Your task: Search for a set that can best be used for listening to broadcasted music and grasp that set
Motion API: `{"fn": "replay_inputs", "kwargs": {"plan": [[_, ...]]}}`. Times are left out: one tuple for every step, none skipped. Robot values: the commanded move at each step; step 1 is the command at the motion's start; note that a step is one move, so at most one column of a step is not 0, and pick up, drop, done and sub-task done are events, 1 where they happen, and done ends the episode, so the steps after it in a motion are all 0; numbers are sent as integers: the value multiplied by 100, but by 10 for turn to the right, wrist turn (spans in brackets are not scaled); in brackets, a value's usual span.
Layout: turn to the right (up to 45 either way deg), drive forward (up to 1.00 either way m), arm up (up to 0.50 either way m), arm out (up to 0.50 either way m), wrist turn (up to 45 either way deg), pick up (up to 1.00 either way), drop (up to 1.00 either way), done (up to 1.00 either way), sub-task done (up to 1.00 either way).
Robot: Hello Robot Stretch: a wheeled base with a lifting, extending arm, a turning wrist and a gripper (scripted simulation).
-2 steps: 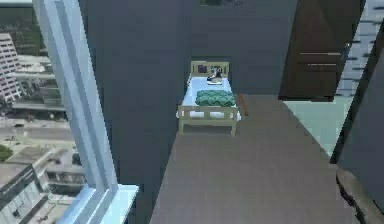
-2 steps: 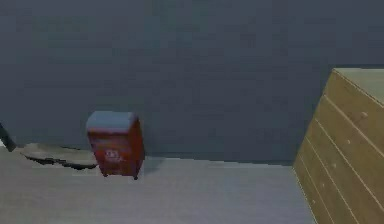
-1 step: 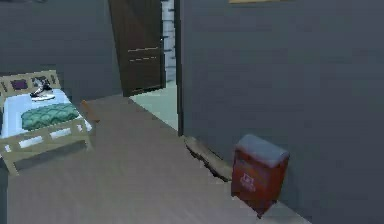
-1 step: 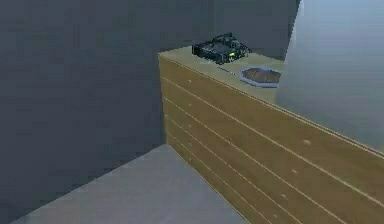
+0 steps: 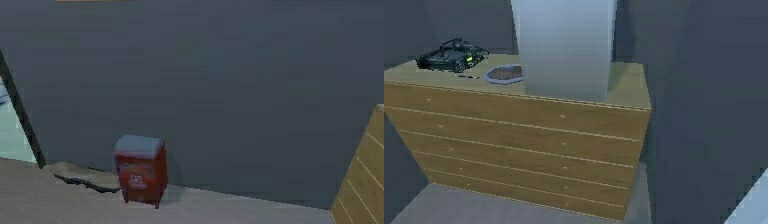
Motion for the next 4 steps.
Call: {"fn": "replay_inputs", "kwargs": {"plan": [[30,0,0,0,0,0,0,0,0],[0,5,0,0,0,0,0,0,0],[450,0,0,0,0,0,0,0,0],[210,0,0,0,0,0,0,0,0]]}}
